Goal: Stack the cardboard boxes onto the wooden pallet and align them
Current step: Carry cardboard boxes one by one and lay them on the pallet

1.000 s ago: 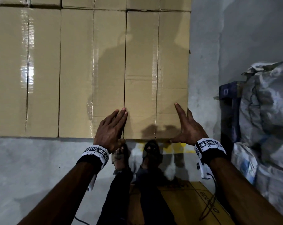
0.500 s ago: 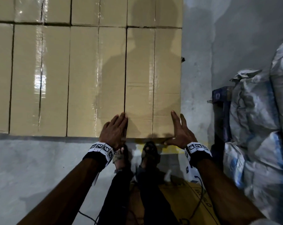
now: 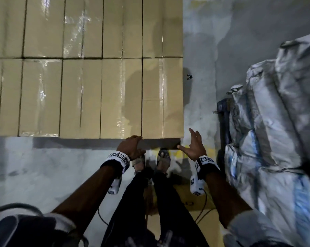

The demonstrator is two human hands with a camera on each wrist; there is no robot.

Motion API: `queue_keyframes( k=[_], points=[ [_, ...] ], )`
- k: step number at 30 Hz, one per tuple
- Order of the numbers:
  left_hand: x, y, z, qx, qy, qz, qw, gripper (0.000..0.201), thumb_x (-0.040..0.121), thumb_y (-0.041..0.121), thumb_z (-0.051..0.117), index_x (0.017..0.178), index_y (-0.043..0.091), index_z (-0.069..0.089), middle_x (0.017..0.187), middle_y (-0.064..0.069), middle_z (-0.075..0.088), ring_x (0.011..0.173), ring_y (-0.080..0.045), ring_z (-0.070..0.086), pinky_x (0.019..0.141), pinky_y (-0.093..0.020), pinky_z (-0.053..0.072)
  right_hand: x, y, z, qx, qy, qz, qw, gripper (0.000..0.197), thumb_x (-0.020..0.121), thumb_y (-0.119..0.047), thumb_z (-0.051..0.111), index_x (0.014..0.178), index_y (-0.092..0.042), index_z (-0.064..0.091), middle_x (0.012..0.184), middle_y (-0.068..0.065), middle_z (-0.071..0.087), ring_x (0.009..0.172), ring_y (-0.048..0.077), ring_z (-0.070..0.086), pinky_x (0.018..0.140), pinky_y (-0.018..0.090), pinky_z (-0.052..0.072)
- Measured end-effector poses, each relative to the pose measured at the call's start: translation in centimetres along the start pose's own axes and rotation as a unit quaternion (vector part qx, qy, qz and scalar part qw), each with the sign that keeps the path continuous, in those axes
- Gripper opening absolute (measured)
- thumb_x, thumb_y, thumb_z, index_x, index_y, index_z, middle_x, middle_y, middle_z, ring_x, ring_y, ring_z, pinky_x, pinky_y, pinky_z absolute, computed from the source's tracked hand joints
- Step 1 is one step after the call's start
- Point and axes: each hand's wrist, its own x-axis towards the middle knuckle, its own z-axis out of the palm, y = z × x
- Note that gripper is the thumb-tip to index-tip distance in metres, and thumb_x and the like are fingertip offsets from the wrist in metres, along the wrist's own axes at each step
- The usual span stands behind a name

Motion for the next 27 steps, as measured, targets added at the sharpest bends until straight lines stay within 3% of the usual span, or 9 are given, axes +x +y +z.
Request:
queue_keyframes(
  k=[3, 11, 15, 17, 21, 27],
  points=[
    [-4.1, 1.4, -3.0, -0.047, 0.03, 0.014, 0.998, 0.067, 0.093, 0.043, 0.073, 0.15, 0.016, 0.051, 0.148, -0.011, 0.057, 0.133, -0.032, 0.055, 0.107, -0.042, 0.047, -3.1, -1.5, -2.0, -0.005, 0.004, -0.028, 1.0, 0.099, 0.085, -0.054, 0.078, 0.162, -0.034, 0.02, 0.172, 0.004, 0.008, 0.146, 0.033, 0.041, 0.111, 0.053, 0.044],
    [-14.5, -1.4, -8.9, -0.119, 0.142, 0.016, 0.983, 0.059, 0.094, 0.044, 0.072, 0.147, 0.022, 0.055, 0.134, -0.003, 0.068, 0.116, -0.023, 0.067, 0.094, -0.032, 0.052, -7.3, -9.3, -4.6, -0.053, -0.028, -0.123, 0.991, 0.082, 0.088, -0.047, 0.078, 0.157, -0.032, 0.035, 0.167, 0.008, 0.023, 0.141, 0.033, 0.047, 0.108, 0.049, 0.047],
    [-18.5, -4.8, -9.7, -0.183, 0.192, -0.003, 0.964, 0.058, 0.094, 0.046, 0.072, 0.145, 0.024, 0.057, 0.129, 0.0, 0.07, 0.111, -0.02, 0.068, 0.088, -0.029, 0.05, -8.8, -16.1, -3.3, -0.055, -0.033, -0.165, 0.984, 0.073, 0.09, -0.04, 0.079, 0.152, -0.028, 0.043, 0.159, 0.005, 0.036, 0.108, 0.028, 0.066, 0.092, 0.038, 0.054],
    [-20.5, -7.2, -10.1, -0.207, 0.22, -0.012, 0.953, 0.057, 0.093, 0.046, 0.073, 0.144, 0.025, 0.058, 0.129, -0.001, 0.07, 0.109, -0.019, 0.068, 0.088, -0.03, 0.052, -9.7, -20.2, -1.4, -0.066, -0.033, -0.197, 0.978, 0.069, 0.088, -0.04, 0.079, 0.149, -0.029, 0.047, 0.154, 0.002, 0.043, 0.097, 0.022, 0.066, 0.087, 0.038, 0.055],
    [-24.4, -13.5, -11.2, -0.214, 0.268, -0.024, 0.939, 0.055, 0.094, 0.047, 0.072, 0.143, 0.026, 0.059, 0.13, 0.0, 0.07, 0.107, -0.017, 0.068, 0.082, -0.024, 0.046, -11.8, -28.6, 3.9, -0.109, -0.066, -0.274, 0.953, 0.064, 0.087, -0.044, 0.079, 0.145, -0.034, 0.052, 0.147, -0.005, 0.052, 0.096, 0.016, 0.067, 0.087, 0.035, 0.055],
    [-32.7, -28.3, -12.9, -0.257, 0.345, -0.058, 0.901, 0.056, 0.094, 0.052, 0.068, 0.145, 0.031, 0.056, 0.129, 0.007, 0.068, 0.108, -0.012, 0.064, 0.085, -0.028, 0.048, -15.6, -43.0, 16.4, -0.206, -0.131, -0.389, 0.888, 0.058, 0.089, -0.046, 0.076, 0.142, -0.037, 0.054, 0.143, -0.012, 0.057, 0.097, 0.01, 0.066, 0.076, 0.019, 0.047]
  ],
)
